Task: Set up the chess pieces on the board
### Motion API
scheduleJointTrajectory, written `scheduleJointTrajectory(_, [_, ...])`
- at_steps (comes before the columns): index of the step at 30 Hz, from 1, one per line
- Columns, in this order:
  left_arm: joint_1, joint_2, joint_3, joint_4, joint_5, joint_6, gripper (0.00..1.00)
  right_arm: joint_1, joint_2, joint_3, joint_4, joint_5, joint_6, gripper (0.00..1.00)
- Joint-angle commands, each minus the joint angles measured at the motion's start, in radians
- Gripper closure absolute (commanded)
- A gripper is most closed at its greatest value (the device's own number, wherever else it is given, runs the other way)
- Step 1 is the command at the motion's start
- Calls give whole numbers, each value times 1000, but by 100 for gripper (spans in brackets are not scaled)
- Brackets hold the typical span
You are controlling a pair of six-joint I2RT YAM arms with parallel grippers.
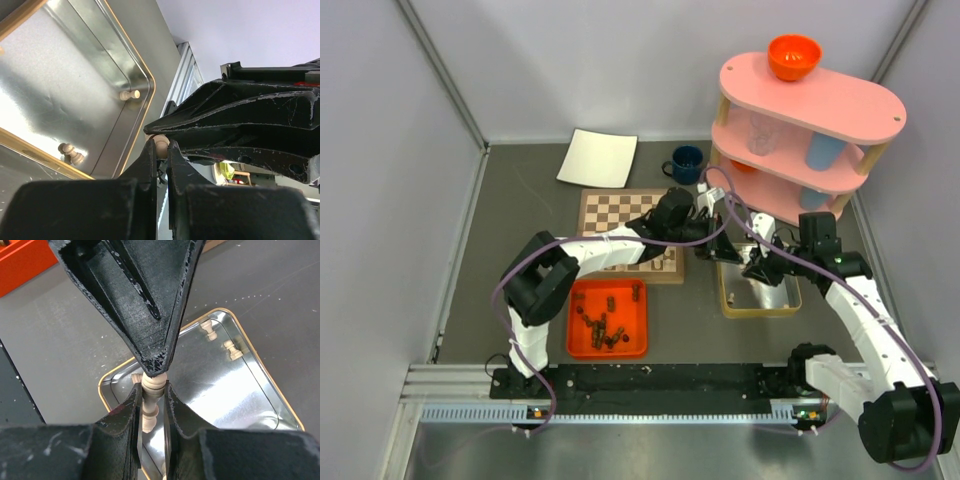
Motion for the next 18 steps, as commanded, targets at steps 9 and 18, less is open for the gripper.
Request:
scheduleJointTrajectory(9, [69,-272,-110,-58,-309,190,100,-4,146,-3,83,239,81,97])
scheduleJointTrajectory(18, [103,-634,-338,-339,-805,390,100,48,337,6,128,358,160,94])
